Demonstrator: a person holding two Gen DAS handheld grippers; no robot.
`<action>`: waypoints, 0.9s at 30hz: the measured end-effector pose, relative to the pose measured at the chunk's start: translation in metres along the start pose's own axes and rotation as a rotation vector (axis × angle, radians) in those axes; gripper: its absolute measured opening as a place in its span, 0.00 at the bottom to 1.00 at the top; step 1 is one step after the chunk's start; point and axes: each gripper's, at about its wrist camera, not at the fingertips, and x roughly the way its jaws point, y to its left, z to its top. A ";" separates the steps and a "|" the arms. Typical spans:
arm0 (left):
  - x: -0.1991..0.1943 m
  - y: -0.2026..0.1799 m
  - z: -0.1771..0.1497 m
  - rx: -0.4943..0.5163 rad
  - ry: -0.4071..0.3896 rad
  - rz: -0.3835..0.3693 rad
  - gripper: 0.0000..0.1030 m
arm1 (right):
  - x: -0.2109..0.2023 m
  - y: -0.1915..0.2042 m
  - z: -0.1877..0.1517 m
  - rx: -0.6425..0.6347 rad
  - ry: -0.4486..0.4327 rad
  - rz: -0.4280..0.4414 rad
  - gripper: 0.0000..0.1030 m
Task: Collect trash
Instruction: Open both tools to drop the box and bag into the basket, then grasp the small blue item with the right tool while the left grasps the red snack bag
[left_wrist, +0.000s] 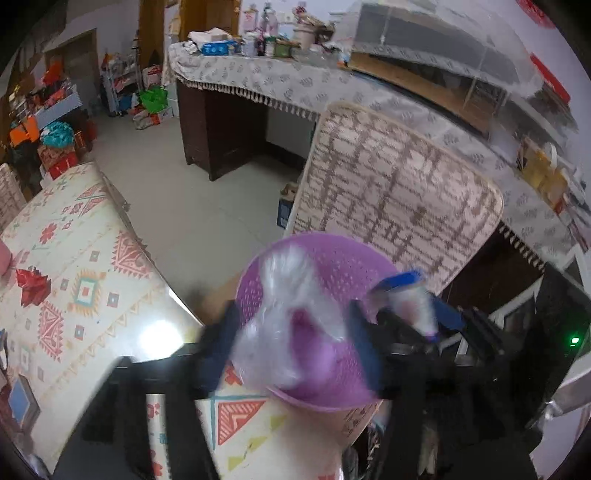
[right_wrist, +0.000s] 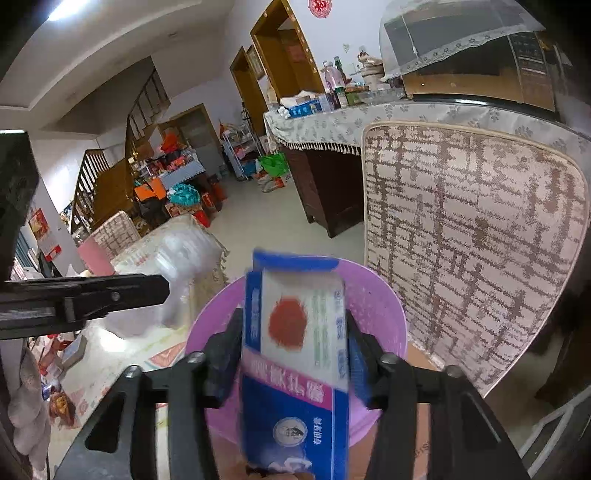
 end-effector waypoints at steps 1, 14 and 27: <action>-0.003 0.002 0.000 -0.005 -0.008 0.002 0.63 | 0.003 -0.001 0.002 0.012 0.008 0.007 0.74; -0.097 0.088 -0.053 -0.089 -0.072 0.109 0.66 | -0.025 0.044 -0.016 -0.051 -0.005 0.075 0.76; -0.193 0.237 -0.175 -0.360 -0.125 0.353 0.69 | -0.026 0.178 -0.093 -0.257 0.188 0.325 0.80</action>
